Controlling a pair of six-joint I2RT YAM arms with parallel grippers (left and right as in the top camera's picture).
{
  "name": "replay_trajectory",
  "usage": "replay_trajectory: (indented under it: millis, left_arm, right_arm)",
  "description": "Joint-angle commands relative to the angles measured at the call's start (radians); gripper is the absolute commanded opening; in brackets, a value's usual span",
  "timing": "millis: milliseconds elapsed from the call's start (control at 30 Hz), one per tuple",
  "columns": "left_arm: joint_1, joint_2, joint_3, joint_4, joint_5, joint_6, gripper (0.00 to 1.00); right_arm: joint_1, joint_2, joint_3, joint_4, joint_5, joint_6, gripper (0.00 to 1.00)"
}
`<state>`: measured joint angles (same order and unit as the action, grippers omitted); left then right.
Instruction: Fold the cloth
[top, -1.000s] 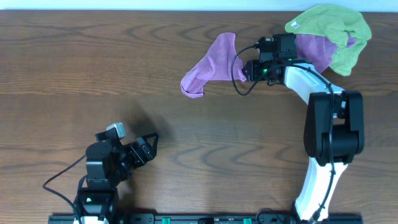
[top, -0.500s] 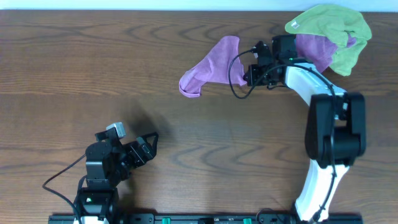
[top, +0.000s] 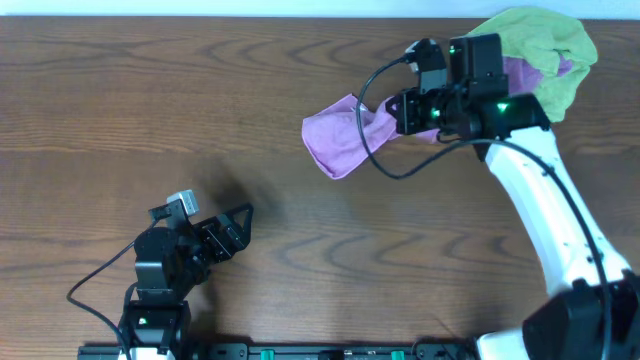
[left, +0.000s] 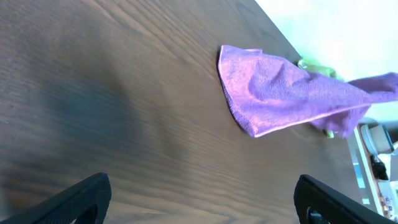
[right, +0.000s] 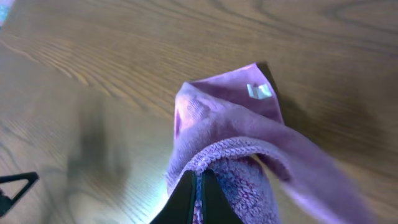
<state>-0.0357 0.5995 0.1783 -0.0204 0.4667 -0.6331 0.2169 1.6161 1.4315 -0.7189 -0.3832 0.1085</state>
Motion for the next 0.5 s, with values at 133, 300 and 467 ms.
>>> replay_trajectory:
  millis: [133,300,467]
  left_arm:
    - [-0.004,0.001,0.023,0.003,-0.003,-0.026,0.95]
    - [-0.004,0.001,0.023,0.003,-0.004,-0.026,0.95]
    - [-0.004,0.001,0.023,0.008,-0.035,-0.026,0.95]
  right_arm:
    - [-0.009,-0.006,0.006,-0.143,0.316,0.149,0.06]
    - [-0.027,-0.006,0.006,-0.223,0.351,0.187,0.64]
    - [-0.027,-0.008,0.006,-0.29,0.35,0.232,0.73]
